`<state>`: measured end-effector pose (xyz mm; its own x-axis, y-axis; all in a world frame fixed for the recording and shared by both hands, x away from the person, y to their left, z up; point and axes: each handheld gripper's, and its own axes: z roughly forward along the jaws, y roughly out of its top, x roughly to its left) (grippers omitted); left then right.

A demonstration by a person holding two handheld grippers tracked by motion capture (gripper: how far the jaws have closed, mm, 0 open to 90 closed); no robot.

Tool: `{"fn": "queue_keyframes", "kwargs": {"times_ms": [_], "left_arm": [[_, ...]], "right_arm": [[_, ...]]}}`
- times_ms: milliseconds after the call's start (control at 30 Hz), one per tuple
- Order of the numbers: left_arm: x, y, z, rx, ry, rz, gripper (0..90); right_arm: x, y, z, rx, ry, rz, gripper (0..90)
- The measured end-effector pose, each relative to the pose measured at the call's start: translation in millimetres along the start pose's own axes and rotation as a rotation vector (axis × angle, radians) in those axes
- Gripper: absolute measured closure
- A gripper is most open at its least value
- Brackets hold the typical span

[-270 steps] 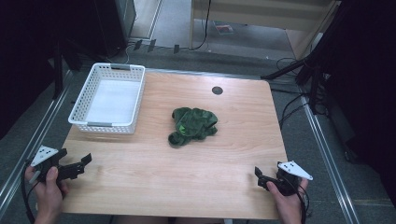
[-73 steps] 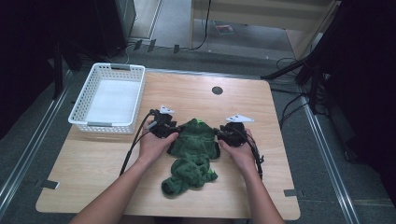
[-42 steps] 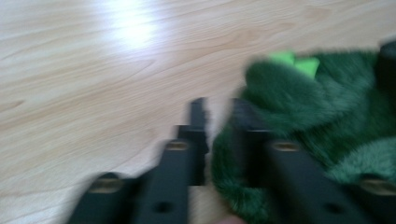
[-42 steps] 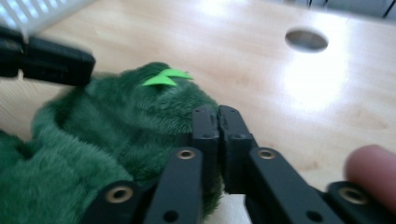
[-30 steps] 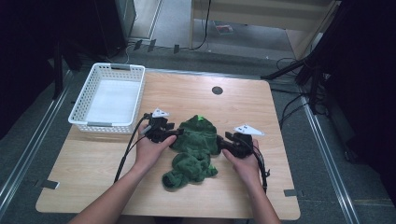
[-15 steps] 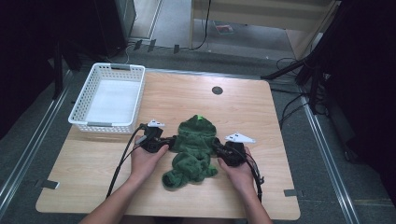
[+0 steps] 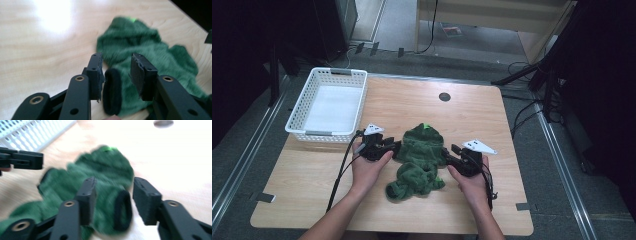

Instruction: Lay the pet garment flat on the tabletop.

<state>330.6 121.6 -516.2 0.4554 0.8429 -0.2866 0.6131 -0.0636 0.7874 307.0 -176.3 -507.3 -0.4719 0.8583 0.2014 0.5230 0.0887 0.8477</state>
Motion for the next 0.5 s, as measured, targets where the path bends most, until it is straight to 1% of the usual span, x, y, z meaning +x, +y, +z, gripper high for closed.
{"fn": "queue_keyframes", "kwargs": {"times_ms": [33,67,100,133,167,233,267,300,367,400,433,467,500], "left_arm": [[-4.6,-0.7,3.4,0.012,-0.009,0.016,65.6],[-4.6,-0.7,3.4,0.012,-0.009,0.016,67.2],[-6.3,-2.2,5.3,0.016,-0.013,0.023,67.2],[-7.4,-3.6,6.6,0.027,-0.017,0.029,68.3],[-7.9,-5.1,6.9,0.032,-0.028,0.027,69.2],[-8.5,-7.5,3.0,0.023,-0.037,0.020,69.3],[-8.5,-9.6,-5.1,0.021,-0.056,0.021,69.1],[-8.5,-9.6,-5.1,0.021,-0.056,0.021,68.8],[-10.6,-14.1,-15.7,0.022,-0.063,0.040,68.2],[-11.5,-17.5,-21.5,0.021,-0.070,0.049,66.8],[-11.9,-25.4,-33.1,0.025,-0.074,0.071,66.0],[-11.9,-25.4,-33.1,0.025,-0.074,0.071,65.6],[-11.3,-30.2,-39.2,0.023,-0.072,0.073,65.6]], "right_arm": [[7.2,0.9,4.7,-0.001,-0.019,-0.030,63.8],[7.2,0.9,4.7,-0.001,-0.019,-0.030,63.8],[9.8,0.0,7.6,0.010,-0.015,-0.036,66.0],[12.0,-1.3,10.4,0.024,0.004,-0.038,66.8],[14.4,-2.6,12.2,0.037,0.014,-0.050,67.4],[19.9,-4.1,11.1,0.048,0.013,-0.066,67.7],[25.2,-2.9,5.1,0.044,0.044,-0.062,66.3],[25.2,-2.9,5.1,0.044,0.044,-0.062,66.3],[31.8,-1.5,-0.4,0.040,0.074,-0.053,64.3],[40.5,-1.5,-2.9,0.060,0.105,-0.050,61.6],[45.7,-2.2,-2.7,0.071,0.117,-0.060,60.1],[51.5,-3.0,-2.1,0.085,0.127,-0.069,58.9],[51.5,-3.0,-2.1,0.085,0.127,-0.069,58.9]]}}
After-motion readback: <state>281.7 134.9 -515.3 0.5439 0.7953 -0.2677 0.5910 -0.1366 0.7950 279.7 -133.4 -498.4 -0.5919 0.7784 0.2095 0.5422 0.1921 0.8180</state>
